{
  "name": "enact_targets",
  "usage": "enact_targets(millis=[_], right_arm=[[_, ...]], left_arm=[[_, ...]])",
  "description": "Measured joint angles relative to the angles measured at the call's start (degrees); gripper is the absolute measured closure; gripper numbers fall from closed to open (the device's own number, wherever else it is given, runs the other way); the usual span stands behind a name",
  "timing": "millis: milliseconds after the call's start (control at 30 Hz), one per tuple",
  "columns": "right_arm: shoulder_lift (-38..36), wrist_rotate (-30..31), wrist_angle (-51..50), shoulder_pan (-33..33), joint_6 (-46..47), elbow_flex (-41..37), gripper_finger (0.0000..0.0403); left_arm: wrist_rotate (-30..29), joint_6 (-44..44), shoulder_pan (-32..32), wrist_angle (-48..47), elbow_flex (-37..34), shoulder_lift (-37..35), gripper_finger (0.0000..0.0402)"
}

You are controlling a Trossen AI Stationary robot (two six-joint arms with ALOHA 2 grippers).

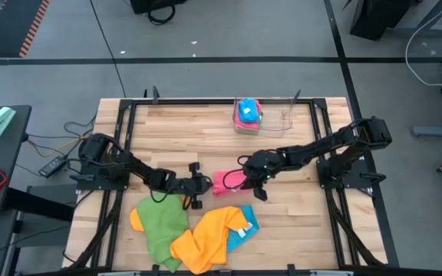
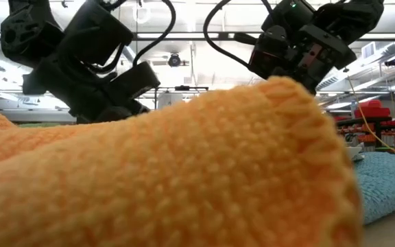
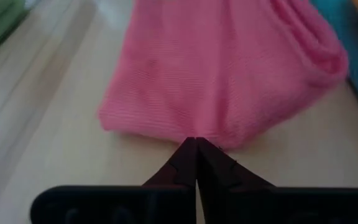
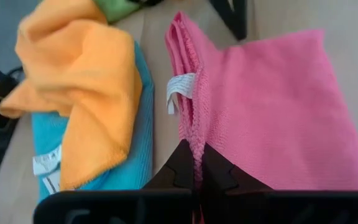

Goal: Fold microfiber towels
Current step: Fold the pink towel

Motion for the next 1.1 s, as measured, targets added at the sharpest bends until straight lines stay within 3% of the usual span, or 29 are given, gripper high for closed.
enact_targets(millis=[400, 633, 900, 1100], right_arm=[[0.00, -2.14, 4.09, -0.91, 5.11, 0.02, 0.0395], [0.00, 2.87, 1.79, -1.41, 6.95, 0.02, 0.0395], [0.00, 9.60, 0.95, -1.26, 11.20, -3.12, 0.0395], [0.00, 14.60, 1.02, -1.24, 13.79, -4.99, 0.0395]], left_arm=[[1.03, 1.52, -1.63, 0.66, 0.09, 0.56, 0.0377], [-1.24, 4.76, -1.90, -1.85, 0.06, -1.59, 0.0395], [-5.60, 5.56, -1.85, -7.91, 0.04, -6.44, 0.0366], [-6.32, 6.72, -1.85, -8.26, 0.04, -7.42, 0.0378]])
